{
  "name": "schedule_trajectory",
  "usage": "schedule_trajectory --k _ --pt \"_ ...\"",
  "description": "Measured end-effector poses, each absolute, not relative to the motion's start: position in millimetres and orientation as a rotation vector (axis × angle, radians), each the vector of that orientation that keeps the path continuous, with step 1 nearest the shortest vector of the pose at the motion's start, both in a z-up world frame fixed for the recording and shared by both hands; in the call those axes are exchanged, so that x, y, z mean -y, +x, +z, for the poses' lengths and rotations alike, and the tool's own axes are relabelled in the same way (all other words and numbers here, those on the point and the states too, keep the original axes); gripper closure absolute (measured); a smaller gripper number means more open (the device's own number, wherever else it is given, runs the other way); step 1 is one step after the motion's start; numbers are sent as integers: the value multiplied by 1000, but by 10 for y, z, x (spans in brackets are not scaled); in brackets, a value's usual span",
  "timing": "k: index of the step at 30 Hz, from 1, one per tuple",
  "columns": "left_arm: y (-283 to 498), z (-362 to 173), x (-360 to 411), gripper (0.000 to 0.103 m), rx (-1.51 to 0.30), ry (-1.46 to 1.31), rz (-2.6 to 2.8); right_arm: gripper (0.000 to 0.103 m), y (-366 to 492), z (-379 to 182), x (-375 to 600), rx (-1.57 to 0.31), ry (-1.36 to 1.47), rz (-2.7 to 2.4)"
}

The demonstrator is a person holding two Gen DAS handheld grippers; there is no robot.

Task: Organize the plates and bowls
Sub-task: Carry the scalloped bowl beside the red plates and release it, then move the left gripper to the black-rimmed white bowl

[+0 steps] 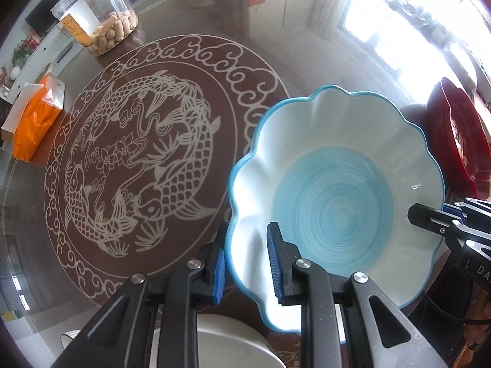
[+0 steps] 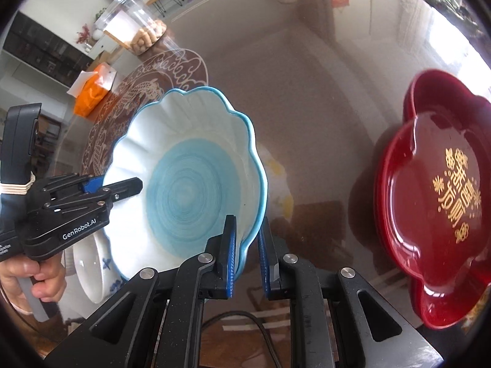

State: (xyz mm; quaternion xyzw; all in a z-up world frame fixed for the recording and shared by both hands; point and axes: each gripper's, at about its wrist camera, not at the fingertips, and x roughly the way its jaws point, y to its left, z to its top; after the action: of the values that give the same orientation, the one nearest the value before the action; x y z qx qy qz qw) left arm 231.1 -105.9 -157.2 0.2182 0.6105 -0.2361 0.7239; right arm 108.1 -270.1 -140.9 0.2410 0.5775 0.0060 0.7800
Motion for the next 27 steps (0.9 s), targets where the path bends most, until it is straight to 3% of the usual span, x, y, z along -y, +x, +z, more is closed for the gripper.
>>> schedule_trajectory --k 10,11,12,13,14,16,18,24,27 --pt "1907 -1116 968 78 -1183 456 -443 81 846 -1358 2578 -1171 479 7" --pt "2003 -1075 957 78 -1161 440 -426 72 829 -1313 2580 -1153 460 -6" --pt "2012 -1002 913 78 -1136 419 -411 45 813 -1262 2597 -1139 457 -13" --pt "1992 -926 852 75 -1113 395 -400 33 781 -1206 2618 -1121 464 -12" --pt "1997 -861 778 71 -1090 366 -399 28 745 -1140 2633 -1100 461 -22" --pt "1835 -663 632 41 -1027 287 -397 29 626 -986 2652 -1055 428 -58" --pt "1623 -479 449 21 -926 195 -373 29 464 -812 2659 -994 400 -92" --pt "864 -99 -46 16 -775 46 -301 29 -46 -357 2439 -804 330 -135" --pt "556 -32 -207 9 -730 51 -251 29 -218 -219 2183 -750 286 -123"
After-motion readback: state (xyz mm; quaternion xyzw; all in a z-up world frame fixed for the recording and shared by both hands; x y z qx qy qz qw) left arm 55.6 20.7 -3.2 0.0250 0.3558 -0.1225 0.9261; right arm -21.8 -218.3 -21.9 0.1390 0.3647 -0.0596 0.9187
